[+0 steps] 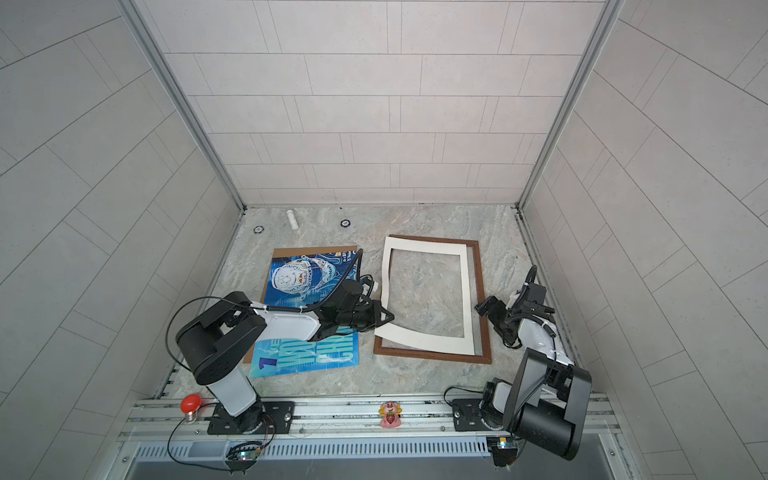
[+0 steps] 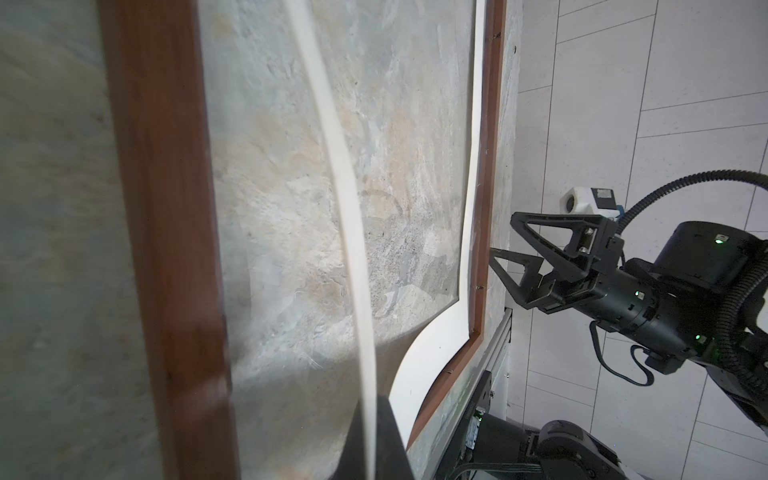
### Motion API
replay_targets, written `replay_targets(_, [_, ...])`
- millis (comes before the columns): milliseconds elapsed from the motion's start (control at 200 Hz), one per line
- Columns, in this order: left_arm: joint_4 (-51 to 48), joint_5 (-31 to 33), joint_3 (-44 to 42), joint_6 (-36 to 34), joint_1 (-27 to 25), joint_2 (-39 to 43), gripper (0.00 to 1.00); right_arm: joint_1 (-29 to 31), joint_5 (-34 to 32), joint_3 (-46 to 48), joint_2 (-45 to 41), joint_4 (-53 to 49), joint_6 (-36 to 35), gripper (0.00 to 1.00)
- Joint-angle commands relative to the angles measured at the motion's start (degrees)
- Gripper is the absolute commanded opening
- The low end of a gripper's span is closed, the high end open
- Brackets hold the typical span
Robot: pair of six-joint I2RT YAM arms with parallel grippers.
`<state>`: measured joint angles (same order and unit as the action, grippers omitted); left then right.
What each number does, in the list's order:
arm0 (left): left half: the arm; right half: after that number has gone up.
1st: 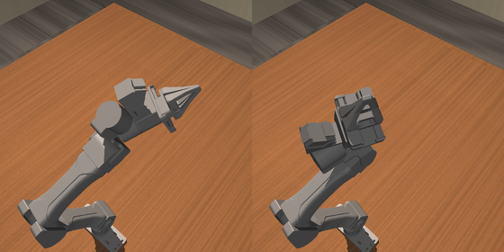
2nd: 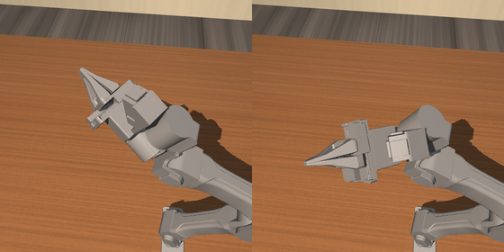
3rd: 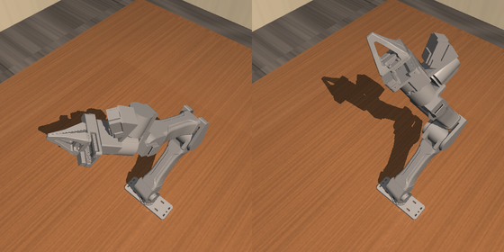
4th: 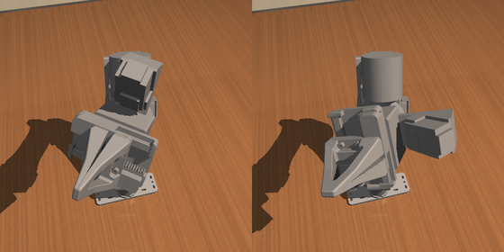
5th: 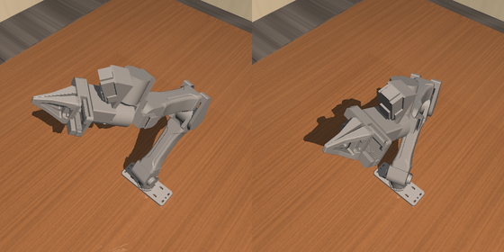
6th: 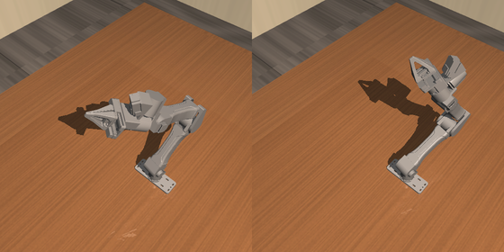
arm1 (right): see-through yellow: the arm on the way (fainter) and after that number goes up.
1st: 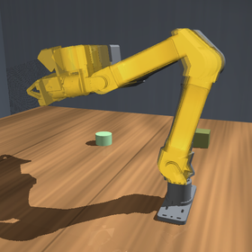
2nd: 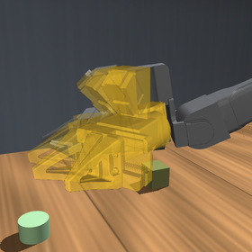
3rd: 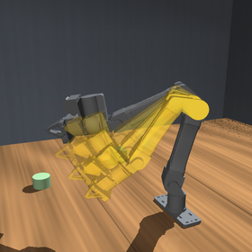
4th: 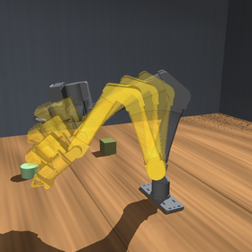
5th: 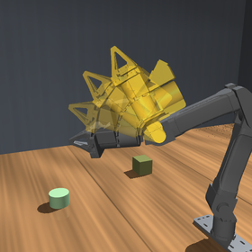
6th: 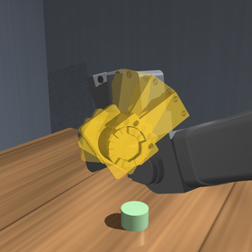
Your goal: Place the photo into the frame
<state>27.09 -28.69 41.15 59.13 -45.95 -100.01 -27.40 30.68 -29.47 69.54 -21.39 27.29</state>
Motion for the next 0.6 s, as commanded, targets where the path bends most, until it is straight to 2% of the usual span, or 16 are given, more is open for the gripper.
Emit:
replay_targets(0, [-0.11, 0.8, 1.98, -1.4, -0.93, -2.29, 0.0, -0.22, 0.47, 1.1, 1.89, 0.41, 0.76, 0.91])
replay_targets(460, [0.12, -0.84, 6.76, -2.19, -2.19, -8.38, 0.0, -0.21, 3.75, 1.03, 4.43, 1.46, 0.49, 0.86])
replay_targets(595, [-0.96, -0.15, 6.59, -2.56, -2.31, -7.93, 0.1, -0.25, 4.13, 1.4, 4.63, 1.87, 0.53, 0.86])
